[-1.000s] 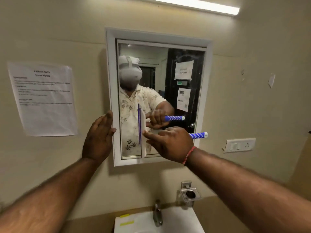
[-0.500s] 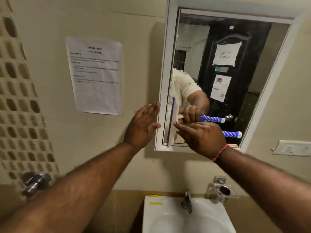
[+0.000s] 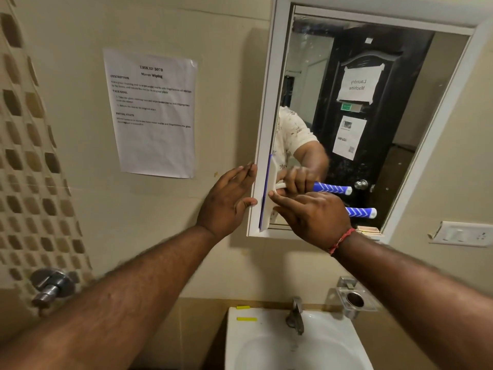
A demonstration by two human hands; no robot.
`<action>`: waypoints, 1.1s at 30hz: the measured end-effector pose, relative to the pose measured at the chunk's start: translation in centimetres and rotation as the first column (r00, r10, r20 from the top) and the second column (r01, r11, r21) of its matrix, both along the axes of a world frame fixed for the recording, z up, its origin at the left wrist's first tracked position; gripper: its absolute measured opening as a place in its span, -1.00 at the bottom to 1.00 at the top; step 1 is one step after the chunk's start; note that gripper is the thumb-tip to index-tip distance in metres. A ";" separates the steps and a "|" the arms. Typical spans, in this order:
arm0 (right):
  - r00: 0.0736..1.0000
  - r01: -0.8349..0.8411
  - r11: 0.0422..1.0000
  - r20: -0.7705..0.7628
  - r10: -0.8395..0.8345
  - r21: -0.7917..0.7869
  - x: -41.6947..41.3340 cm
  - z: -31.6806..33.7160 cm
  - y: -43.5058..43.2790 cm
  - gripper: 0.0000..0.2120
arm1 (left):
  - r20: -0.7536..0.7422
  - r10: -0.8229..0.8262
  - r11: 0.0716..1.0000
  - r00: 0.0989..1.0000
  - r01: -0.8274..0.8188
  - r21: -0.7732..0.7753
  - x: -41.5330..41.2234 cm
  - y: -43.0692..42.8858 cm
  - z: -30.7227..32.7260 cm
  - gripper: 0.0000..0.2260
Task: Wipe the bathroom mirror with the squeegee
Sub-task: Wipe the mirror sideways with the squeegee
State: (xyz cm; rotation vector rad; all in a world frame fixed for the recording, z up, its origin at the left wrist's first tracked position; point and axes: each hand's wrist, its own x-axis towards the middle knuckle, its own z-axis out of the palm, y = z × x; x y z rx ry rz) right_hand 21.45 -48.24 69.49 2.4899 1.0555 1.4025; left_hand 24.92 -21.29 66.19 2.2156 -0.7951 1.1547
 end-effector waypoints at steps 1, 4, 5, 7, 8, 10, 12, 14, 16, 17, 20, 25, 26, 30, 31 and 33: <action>1.000 0.001 1.000 0.003 -0.001 -0.001 0.0 0.0 0.0 -0.63 | -0.005 0.000 1.000 1.000 0.000 0.000 0.0 0.0 0.0 -0.30; 1.000 0.001 1.000 -0.001 -0.001 0.002 0.1 -0.1 -0.1 -0.63 | -0.008 0.005 1.000 1.000 -0.005 0.014 -0.1 0.1 -0.1 -0.30; 1.000 -0.001 1.000 0.000 0.001 0.003 0.1 -0.1 -0.1 -0.63 | -0.008 0.008 1.000 1.000 -0.008 0.020 -0.1 0.1 -0.1 -0.30; 1.000 -0.002 1.000 0.004 0.002 0.004 0.1 -0.2 -0.2 -0.63 | -0.011 0.014 1.000 1.000 -0.013 0.025 -0.1 0.1 -0.1 -0.29; 1.000 -0.005 1.000 0.006 0.005 0.002 0.1 -0.2 -0.2 -0.63 | -0.011 0.018 0.999 1.000 -0.018 0.027 -0.2 0.1 -0.1 -0.28; 1.000 -0.015 1.000 0.006 0.015 0.003 0.2 -0.2 -0.2 -0.63 | -0.012 0.026 0.999 1.000 -0.026 0.036 -0.2 0.1 -0.1 -0.28; 1.000 -0.018 1.000 0.011 0.018 0.002 0.3 -0.1 -0.4 -0.63 | -0.016 0.031 0.999 0.999 -0.030 0.041 -0.3 0.2 -0.1 -0.27; 1.000 -0.021 1.000 0.020 0.021 -0.001 0.3 -0.1 -0.6 -0.64 | -0.017 0.033 0.999 0.999 -0.032 0.042 -0.4 0.2 0.0 -0.27; 0.999 -0.033 0.999 0.017 0.033 -0.002 0.4 0.0 -0.7 -0.64 | -0.014 0.031 0.998 0.999 -0.031 0.046 -0.4 0.2 -0.1 -0.26; 0.999 -0.036 0.999 0.014 0.037 -0.005 0.4 0.1 -0.8 -0.64 | -0.018 0.033 0.998 0.999 -0.032 0.046 -0.4 0.1 0.0 -0.26; 0.999 -0.038 0.999 0.005 0.039 -0.003 0.4 0.2 -0.9 -0.64 | -0.021 0.030 0.998 0.999 -0.029 0.046 -0.4 0.2 -0.1 -0.26; 1.000 -0.011 1.000 0.014 0.011 0.014 0.3 0.0 -0.6 -0.65 | -0.026 0.032 0.999 0.999 -0.031 0.044 -0.3 0.3 -0.3 -0.26; 1.000 -0.005 1.000 0.014 0.005 0.024 0.2 -0.1 -0.4 -0.65 | -0.022 0.032 0.999 0.999 -0.031 0.043 -0.3 0.2 -0.4 -0.27; 1.000 0.012 0.998 -0.005 -0.012 0.067 -0.1 -0.1 0.2 -0.64 | -0.028 0.042 0.998 0.999 -0.041 0.043 -0.2 0.0 -0.6 -0.29; 1.000 0.014 0.998 -0.005 -0.014 0.068 -0.1 0.1 0.2 -0.64 | -0.033 0.046 0.998 0.998 -0.045 0.043 -0.2 -0.1 -0.7 -0.29; 1.000 0.010 0.998 0.000 -0.010 0.059 -0.1 0.3 0.3 -0.64 | -0.043 0.053 0.998 0.998 -0.051 0.042 -0.3 -0.2 -0.8 -0.28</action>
